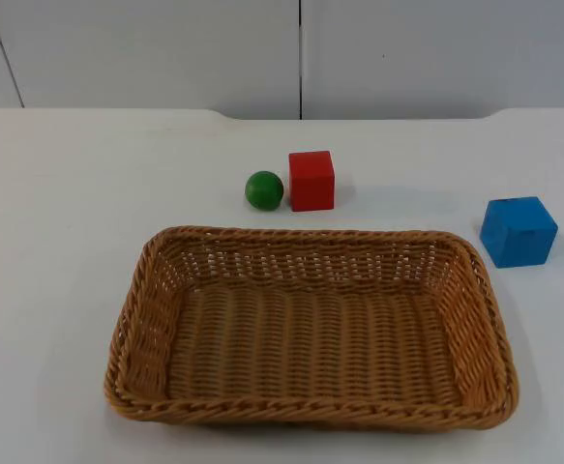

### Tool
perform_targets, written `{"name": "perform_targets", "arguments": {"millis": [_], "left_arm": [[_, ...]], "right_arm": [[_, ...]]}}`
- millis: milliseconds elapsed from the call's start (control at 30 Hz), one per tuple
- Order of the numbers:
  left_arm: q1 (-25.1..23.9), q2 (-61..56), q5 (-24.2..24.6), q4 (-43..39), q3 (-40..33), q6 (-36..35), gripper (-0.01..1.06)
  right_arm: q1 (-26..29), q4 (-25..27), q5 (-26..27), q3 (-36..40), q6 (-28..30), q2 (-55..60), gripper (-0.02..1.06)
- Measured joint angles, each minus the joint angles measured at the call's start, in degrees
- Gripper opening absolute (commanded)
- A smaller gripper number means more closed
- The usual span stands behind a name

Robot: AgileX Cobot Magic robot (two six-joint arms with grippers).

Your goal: Place all geometric objects except the red cube into the basket.

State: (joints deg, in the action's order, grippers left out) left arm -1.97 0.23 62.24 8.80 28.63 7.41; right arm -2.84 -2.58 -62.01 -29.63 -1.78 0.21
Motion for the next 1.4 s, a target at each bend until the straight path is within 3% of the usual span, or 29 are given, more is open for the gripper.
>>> {"name": "perform_targets", "arguments": {"millis": [233, 400, 567, 700, 900, 1133, 1233, 1300, 1400], "left_arm": [[0.0, 4.5, -0.1, 0.3, 3.9, 0.3, 1.05], [0.0, 17.4, -2.6, 0.8, 10.7, 2.5, 1.05], [0.0, 30.5, -7.3, 3.6, 17.1, 7.5, 1.05], [0.0, 47.1, -12.0, 7.0, 26.7, 13.1, 1.05], [0.0, 58.9, -11.9, 9.9, 35.8, 17.2, 1.05], [0.4, 71.2, -11.3, 16.2, 44.3, 28.1, 1.05], [5.2, 78.1, -10.6, 16.8, 47.9, 34.9, 1.05], [7.0, 80.3, -10.6, 16.1, 48.8, 35.9, 1.05], [14.2, 87.3, -11.9, 12.1, 51.4, 36.0, 1.05]], "right_arm": [[0.0, 0.0, 0.0, 0.0, -0.1, 0.0, 1.05], [0.0, 0.0, 0.0, 0.0, -0.1, 0.0, 1.05], [0.0, 0.0, 0.0, 0.0, -0.1, 0.0, 1.05], [0.0, -0.1, 0.0, 0.0, -0.2, 0.0, 1.05], [0.0, -0.2, 0.0, 0.0, -0.2, 0.0, 1.05], [0.0, -0.2, 0.0, 0.0, -0.2, 0.0, 1.05], [0.0, -0.2, 0.0, 0.0, -0.2, 0.0, 1.05], [0.0, -0.2, 0.0, 0.0, -0.2, 0.0, 1.05], [0.0, -0.2, 0.0, 0.0, -0.2, 0.0, 1.05]]}}
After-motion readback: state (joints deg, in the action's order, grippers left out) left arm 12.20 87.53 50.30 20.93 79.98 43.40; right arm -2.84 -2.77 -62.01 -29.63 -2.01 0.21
